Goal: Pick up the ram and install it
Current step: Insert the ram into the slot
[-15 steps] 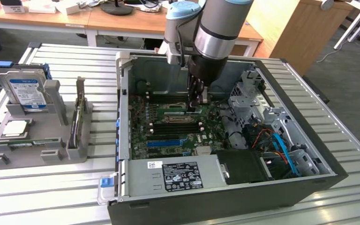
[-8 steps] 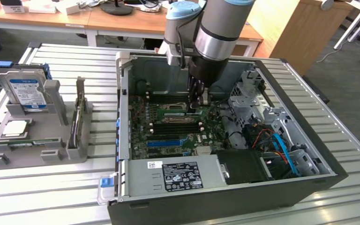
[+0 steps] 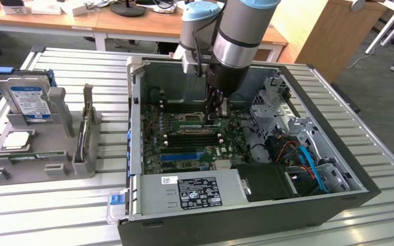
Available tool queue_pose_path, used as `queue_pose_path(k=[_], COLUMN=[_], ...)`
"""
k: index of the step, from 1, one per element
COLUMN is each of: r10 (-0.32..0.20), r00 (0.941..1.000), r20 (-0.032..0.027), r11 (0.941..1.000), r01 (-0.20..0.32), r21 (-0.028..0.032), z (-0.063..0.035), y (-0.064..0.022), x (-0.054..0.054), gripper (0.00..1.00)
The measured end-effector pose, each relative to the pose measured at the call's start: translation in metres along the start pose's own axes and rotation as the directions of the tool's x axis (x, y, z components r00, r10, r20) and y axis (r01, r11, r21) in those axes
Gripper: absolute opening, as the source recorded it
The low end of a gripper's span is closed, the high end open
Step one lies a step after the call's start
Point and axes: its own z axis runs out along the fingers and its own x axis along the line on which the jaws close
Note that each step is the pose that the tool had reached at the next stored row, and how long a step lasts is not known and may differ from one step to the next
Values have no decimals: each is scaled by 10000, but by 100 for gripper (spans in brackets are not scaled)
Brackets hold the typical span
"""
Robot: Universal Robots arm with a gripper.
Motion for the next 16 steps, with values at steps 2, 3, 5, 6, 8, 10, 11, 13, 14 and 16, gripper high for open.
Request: queue_pose_path(k=[2, 3, 5, 6, 8, 10, 11, 13, 14, 16], r10=[1, 1, 1, 1, 1, 1, 1, 1, 1, 1], r00=[10000, 10000, 10000, 10000, 10000, 10000, 10000, 10000, 10000, 10000], r20=[1, 1, -1, 0, 0, 0, -1, -1, 0, 0], r11=[10000, 10000, 10000, 10000, 10000, 10000, 10000, 10000, 10000, 10000], r01=[-1, -1, -1, -1, -1, -1, -1, -1, -1, -1], r21=[1, 1, 1, 1, 1, 0, 1, 1, 1, 1], z=[26, 37, 53, 60, 78, 97, 106, 124, 132, 148], y=[-1, -1, -2, -2, -2, -3, -4, -4, -5, -5], x=[0, 1, 1, 1, 2, 2, 3, 3, 3, 4], gripper=[12, 12, 12, 12, 12, 12, 12, 12, 12, 12])
